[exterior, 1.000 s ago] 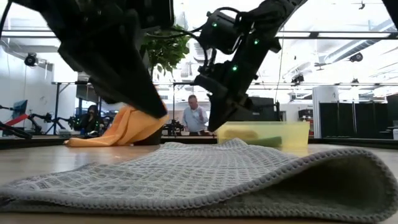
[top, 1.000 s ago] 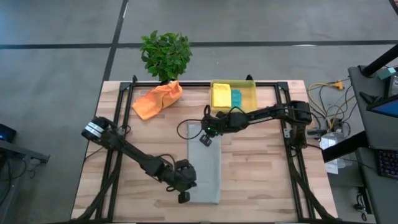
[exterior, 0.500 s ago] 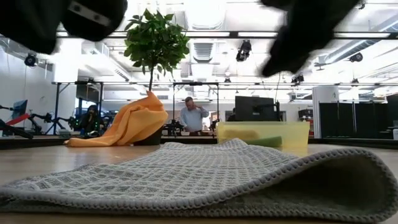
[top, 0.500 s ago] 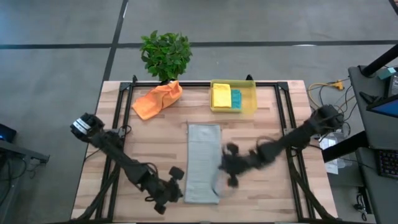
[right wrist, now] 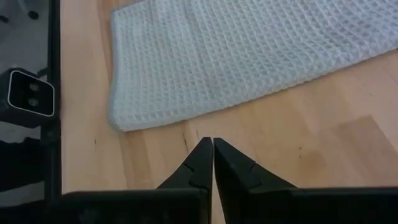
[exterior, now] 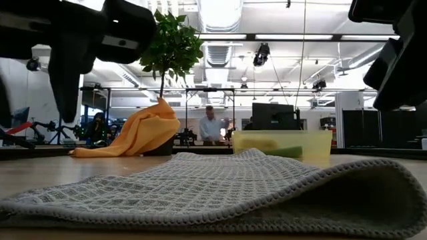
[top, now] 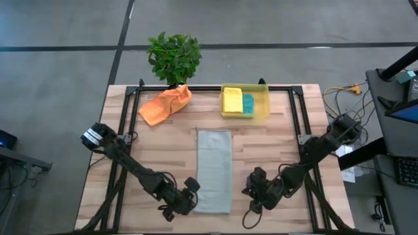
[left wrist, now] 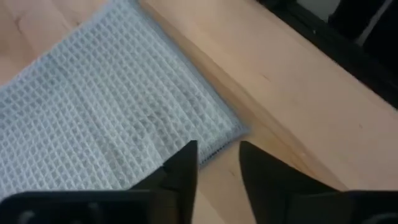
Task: Fold microfiber towels
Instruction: Fold the gray microfiber towel
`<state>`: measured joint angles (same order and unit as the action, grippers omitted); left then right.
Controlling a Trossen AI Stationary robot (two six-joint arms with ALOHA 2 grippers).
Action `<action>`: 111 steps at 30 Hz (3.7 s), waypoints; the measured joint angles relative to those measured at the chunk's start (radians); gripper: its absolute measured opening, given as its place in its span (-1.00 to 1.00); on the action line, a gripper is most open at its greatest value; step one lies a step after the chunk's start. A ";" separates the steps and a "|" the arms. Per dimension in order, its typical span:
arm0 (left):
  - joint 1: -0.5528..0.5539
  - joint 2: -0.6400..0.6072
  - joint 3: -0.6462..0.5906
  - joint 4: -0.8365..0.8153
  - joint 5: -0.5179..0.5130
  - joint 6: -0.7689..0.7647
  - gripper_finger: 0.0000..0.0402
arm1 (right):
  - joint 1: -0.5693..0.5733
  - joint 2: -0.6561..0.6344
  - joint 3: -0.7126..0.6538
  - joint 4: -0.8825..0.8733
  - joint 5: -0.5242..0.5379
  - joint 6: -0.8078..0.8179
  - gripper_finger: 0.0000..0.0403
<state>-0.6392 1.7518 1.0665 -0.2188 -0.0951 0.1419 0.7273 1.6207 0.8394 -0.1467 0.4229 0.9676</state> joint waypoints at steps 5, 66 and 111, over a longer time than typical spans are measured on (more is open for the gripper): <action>0.000 0.032 0.022 0.000 0.001 0.064 -0.19 | -0.011 -0.008 0.004 -0.001 0.013 -0.006 -0.96; 0.071 0.258 0.040 0.036 0.172 -0.085 -1.00 | -0.034 0.353 0.319 0.101 -0.249 -0.970 -0.28; 0.075 0.112 -0.046 0.155 0.355 -0.260 -1.00 | -0.065 0.241 0.321 -0.003 -0.463 -0.794 -0.95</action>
<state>-0.5640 1.8634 1.0207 -0.0641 0.2603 -0.1183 0.6626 1.8619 1.1608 -0.1499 -0.0401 0.1732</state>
